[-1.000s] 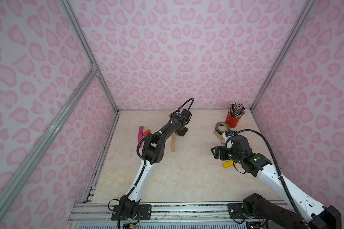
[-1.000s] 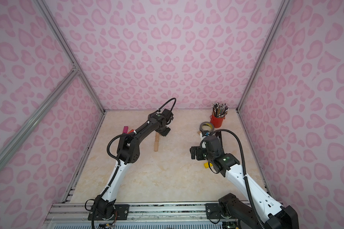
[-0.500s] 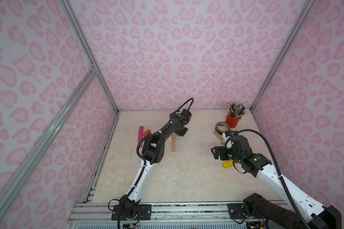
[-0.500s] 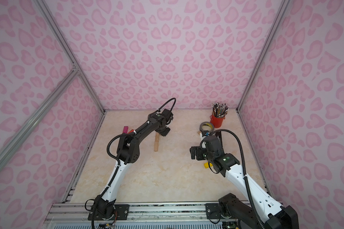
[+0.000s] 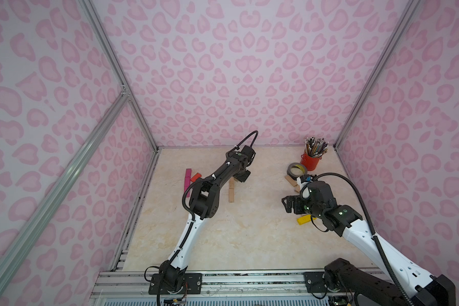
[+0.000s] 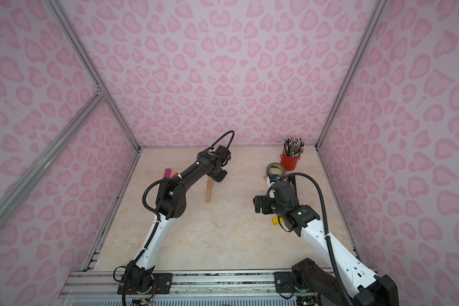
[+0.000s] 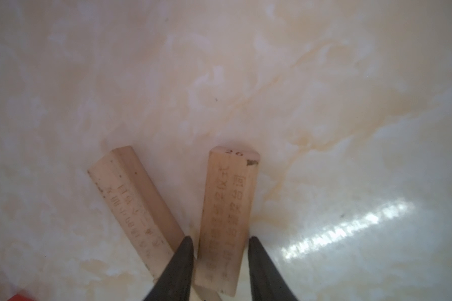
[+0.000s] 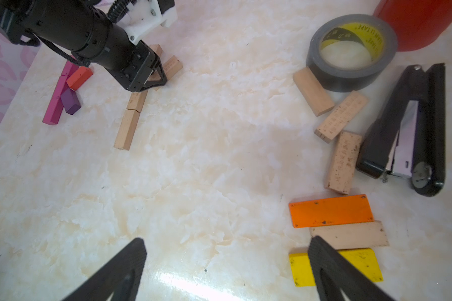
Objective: Assemble the letter k with building blocks
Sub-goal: Assemble the building block at the center of the board.
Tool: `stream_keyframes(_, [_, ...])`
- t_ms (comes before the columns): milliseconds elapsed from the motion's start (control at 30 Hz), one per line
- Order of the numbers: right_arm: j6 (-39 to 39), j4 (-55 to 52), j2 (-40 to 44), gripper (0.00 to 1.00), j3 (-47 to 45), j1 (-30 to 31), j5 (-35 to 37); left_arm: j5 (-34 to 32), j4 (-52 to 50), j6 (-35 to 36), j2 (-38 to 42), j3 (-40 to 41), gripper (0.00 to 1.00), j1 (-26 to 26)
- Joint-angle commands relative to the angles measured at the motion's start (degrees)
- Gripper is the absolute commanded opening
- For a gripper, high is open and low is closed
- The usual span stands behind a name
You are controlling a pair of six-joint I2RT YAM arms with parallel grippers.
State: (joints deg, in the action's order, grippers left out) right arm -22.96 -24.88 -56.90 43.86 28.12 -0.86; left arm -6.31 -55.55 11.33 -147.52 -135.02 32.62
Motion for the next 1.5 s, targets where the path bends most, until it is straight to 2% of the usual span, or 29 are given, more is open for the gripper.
stream_keyframes(0, [-0.7,0.0,0.2,0.98,-0.3,0.0,0.5,2.1,1.6,-1.7,5.5,0.5,0.39,0.3])
stream_keyframes(200, [-0.8,-1.3,-0.7,0.98,0.6,-2.6,3.4,4.9,6.7,-5.8,14.1,5.4,0.41,1.8])
stream_keyframes(433, [1.3,-5.5,-8.1,0.97,4.2,-9.6,3.2,6.2,20.5,-11.1,32.6,24.0,0.45,2.6])
stream_keyframes(567, [1.7,-5.6,-10.4,0.97,5.0,-11.6,1.4,5.1,26.5,-11.0,40.1,33.4,0.48,2.6])
stream_keyframes(633, [1.8,-5.5,-10.9,0.97,5.4,-11.8,0.6,1.9,25.2,-10.5,39.4,33.2,0.48,2.6])
stream_keyframes(733, [1.7,-5.5,-11.2,0.97,5.6,-11.8,-0.4,-1.5,20.5,-9.6,34.5,28.8,0.49,2.7])
stream_keyframes(967, [1.4,-5.5,-10.3,0.97,4.7,-11.8,-2.2,-2.0,16.6,-8.3,23.1,19.9,0.59,2.7])
stream_keyframes(1200, [1.8,-5.5,-10.1,0.97,4.3,-11.8,-2.5,-5.5,11.7,-7.3,13.3,11.8,0.62,2.6])
stream_keyframes(1467, [2.2,-5.3,-11.3,0.97,4.7,-11.9,-2.5,-1.8,7.9,-6.6,7.4,7.2,0.62,2.0])
